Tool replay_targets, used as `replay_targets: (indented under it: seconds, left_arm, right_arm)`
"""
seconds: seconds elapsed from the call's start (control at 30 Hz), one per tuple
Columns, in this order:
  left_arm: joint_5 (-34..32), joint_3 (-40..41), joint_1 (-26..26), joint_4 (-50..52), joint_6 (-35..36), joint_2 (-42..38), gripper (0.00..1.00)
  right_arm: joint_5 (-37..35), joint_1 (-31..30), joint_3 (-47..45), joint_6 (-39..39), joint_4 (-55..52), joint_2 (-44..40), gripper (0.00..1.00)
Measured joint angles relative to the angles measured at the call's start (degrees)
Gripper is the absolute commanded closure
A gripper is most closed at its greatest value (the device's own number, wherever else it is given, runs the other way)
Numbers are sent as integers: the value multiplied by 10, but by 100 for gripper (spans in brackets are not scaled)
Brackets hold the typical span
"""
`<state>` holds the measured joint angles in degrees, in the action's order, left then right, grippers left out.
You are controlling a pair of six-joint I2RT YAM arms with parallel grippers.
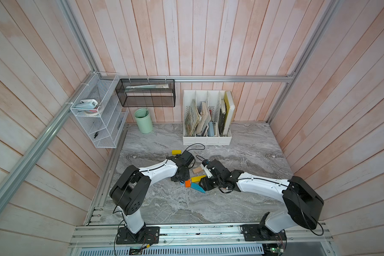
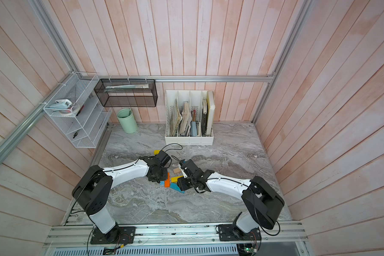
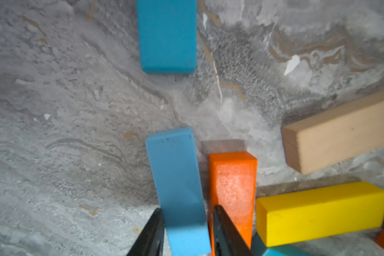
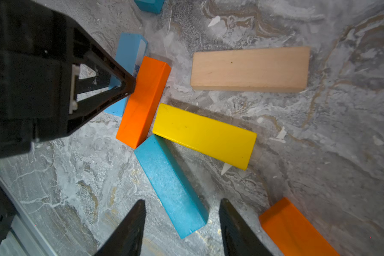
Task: Assemble a giraffe with building blocks
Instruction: Assemble the building block at the center of the board.
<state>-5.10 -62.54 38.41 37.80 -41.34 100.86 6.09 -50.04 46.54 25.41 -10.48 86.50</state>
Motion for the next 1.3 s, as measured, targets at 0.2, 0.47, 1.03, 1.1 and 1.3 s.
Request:
replay_targets:
  seconds: [0.2, 0.47, 1.03, 1.1, 1.3]
  left_arm:
    - [-5, 0, -2, -9, -1, 2, 60]
    - [-12, 0, -4, -12, -1, 2, 60]
    - [-16, 30, -7, -54, -1, -11, 60]
    - [-17, 36, -6, -61, -1, -15, 60]
    - [-27, 54, -10, -61, -1, -21, 60]
  right_arm:
    - [0, 0, 0, 0, 0, 0, 44]
    - [0, 0, -6, 0, 7, 0, 44]
    - [0, 0, -16, 1, 15, 1, 44]
    - [0, 0, -16, 1, 16, 1, 44]
    - [2, 0, -16, 3, 19, 3, 44]
